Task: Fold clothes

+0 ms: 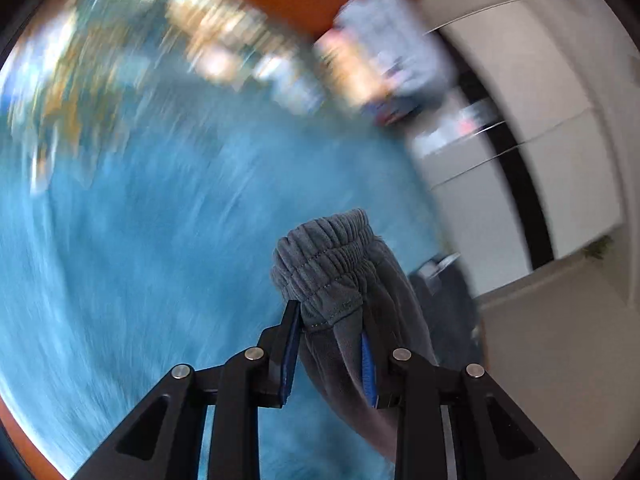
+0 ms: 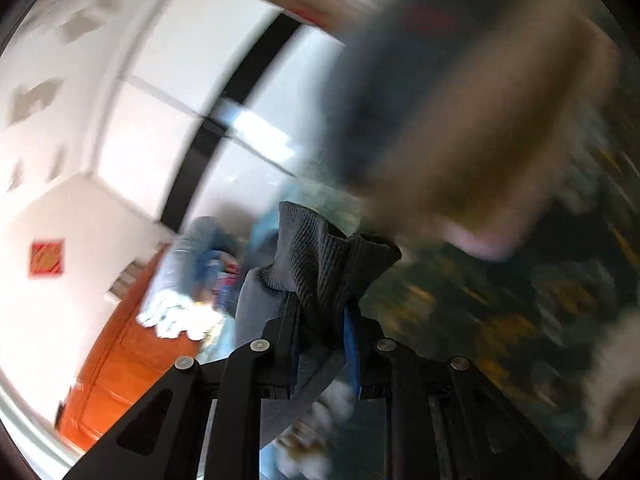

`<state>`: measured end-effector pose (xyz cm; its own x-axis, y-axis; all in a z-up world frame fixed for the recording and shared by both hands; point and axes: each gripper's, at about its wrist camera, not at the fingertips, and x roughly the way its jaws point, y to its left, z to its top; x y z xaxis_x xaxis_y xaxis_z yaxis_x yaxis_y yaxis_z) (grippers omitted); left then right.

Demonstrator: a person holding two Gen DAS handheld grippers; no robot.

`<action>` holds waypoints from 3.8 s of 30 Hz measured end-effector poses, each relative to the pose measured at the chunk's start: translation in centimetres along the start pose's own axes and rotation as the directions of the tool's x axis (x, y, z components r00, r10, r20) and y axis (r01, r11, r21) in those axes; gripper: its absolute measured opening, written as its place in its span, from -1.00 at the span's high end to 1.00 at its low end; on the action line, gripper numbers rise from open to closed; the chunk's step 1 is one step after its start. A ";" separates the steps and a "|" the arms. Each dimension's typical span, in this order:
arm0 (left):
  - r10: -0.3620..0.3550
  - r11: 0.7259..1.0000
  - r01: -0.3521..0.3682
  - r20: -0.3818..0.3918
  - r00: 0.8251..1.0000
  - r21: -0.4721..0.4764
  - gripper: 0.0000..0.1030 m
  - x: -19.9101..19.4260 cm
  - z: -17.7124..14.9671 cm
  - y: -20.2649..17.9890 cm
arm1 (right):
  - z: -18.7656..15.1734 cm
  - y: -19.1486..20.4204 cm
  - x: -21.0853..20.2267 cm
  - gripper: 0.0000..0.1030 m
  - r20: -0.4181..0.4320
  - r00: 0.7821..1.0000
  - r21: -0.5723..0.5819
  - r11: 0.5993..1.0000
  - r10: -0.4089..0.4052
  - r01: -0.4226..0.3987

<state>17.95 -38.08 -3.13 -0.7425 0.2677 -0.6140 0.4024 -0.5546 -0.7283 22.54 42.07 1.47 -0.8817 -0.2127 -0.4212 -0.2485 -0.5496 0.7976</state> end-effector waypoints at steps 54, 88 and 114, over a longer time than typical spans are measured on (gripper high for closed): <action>0.048 0.996 -0.046 0.031 0.998 -0.080 0.38 -0.8 -2.6 2.3 | -25.1 23.8 8.2 -0.02 -0.116 0.982 -0.898 0.439 -0.150 -0.039; 0.099 0.477 -0.374 0.374 0.922 0.796 0.49 -1.7 -24.6 -37.0 | -8.6 11.0 2.1 -0.02 -0.103 0.993 -0.332 0.939 0.058 -0.089; 0.143 0.426 -0.224 0.179 0.973 0.876 -0.23 1.4 -35.4 -37.9 | -6.1 5.6 2.2 -0.03 -0.031 0.999 -0.072 0.997 0.032 -0.034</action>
<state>20.64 11.22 12.85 -0.7613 0.0399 -0.6472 -0.1313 -0.9869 0.0937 21.71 33.59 2.34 -0.8760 -0.2552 -0.4092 -0.1890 -0.5990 0.7781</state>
